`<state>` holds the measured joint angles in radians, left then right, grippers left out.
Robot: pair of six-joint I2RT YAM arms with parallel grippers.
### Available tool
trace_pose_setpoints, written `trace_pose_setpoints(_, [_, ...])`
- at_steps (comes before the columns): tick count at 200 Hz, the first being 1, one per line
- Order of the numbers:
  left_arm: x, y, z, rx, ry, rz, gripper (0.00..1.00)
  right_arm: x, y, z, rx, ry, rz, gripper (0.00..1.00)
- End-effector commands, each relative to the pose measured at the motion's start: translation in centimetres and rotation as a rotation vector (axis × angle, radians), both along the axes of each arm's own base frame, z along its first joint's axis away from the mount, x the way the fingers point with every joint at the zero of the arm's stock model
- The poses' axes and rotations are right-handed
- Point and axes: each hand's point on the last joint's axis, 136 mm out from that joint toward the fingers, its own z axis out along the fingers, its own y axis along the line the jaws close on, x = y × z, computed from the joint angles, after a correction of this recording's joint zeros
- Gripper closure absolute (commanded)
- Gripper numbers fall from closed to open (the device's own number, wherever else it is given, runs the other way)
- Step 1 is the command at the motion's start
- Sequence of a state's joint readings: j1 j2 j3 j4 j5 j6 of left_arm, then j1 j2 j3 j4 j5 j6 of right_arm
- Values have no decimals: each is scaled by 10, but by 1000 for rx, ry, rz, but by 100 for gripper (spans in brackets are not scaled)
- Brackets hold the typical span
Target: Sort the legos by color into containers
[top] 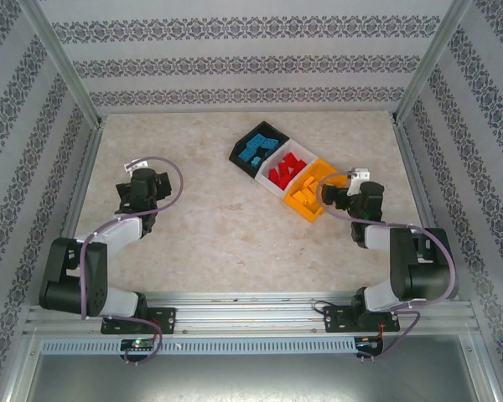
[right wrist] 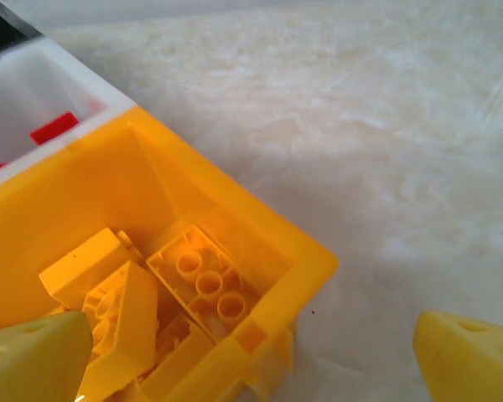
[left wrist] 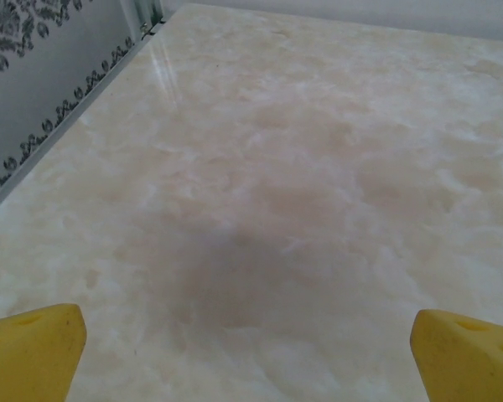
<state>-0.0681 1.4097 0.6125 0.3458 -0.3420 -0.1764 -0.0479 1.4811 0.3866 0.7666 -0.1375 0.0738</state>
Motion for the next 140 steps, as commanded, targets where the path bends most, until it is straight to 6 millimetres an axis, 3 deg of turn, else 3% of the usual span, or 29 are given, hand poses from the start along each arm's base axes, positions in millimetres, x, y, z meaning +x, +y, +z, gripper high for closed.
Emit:
trace_pose_setpoints(1, [20,-4,19,80,-77,-120,0,1,1,18,-34,-162,8,2])
trace_pose_setpoints(25, [22,-9,16,56,-62,-157,0,1,-2,9,-40,-95,-13,2])
trace_pose_setpoints(28, [21,-10,16,44,-58,-160,0,9,-3,17,-41,-114,-19,2])
trace_pose_setpoints(43, [11,-14,0,1,-1,-171,0,11,-3,17,-58,-97,-32,2])
trace_pose_setpoints(64, [5,-21,-12,35,-91,-231,0,11,-3,18,-65,-100,-33,2])
trace_pose_setpoints(90, [0,-16,-33,27,-161,-211,0,11,-2,17,-67,-96,-33,2])
trace_pose_setpoints(140, [0,-11,-33,35,-159,-178,0,12,-1,17,-81,-94,-35,2])
